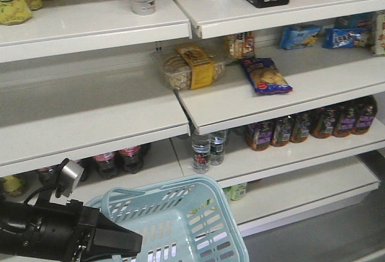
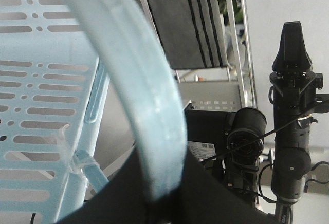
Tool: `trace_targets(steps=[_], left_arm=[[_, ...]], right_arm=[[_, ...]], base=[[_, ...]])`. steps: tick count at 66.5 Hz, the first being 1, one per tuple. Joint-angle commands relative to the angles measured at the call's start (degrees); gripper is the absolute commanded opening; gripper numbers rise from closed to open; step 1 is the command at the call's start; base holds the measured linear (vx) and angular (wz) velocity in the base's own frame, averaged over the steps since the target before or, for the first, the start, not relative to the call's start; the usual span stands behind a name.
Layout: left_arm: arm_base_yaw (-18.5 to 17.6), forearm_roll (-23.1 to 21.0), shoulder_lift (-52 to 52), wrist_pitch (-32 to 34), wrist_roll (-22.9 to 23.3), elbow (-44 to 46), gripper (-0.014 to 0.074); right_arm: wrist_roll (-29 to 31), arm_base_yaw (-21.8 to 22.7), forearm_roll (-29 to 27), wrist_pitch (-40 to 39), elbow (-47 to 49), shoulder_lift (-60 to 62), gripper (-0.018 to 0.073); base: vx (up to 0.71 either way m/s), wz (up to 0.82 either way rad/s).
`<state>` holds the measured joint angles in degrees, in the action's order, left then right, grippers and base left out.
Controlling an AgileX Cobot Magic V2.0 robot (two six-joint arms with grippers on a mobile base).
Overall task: Place coke in basket with both arms
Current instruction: 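Turn the base toward the shelf with cola cans and snacks, then drive the base up to the shelf holding the red Coca-Cola bottle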
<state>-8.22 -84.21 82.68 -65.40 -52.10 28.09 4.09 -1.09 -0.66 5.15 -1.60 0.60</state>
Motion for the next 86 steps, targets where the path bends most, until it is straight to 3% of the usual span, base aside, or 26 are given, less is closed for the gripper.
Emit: trace_targets(steps=[1, 44, 86], left_arm=[[-0.2, -4.1, -1.7, -4.3, -0.5, 1.0, -0.0006], [-0.2, -4.1, -1.7, -4.3, -0.5, 1.0, -0.0006], [-0.2, -4.1, -1.7, -4.3, -0.5, 1.0, -0.0006]], right_arm=[[0.1, 0.3, 0.2, -4.1, -0.4, 0.7, -0.0010], [0.1, 0.3, 0.2, -4.1, -0.4, 0.7, -0.0010], [0.1, 0.3, 0.2, -4.1, -0.4, 0.7, -0.0010]], base=[[0.12, 0.47], [0.10, 0.37], [0.04, 0.14]])
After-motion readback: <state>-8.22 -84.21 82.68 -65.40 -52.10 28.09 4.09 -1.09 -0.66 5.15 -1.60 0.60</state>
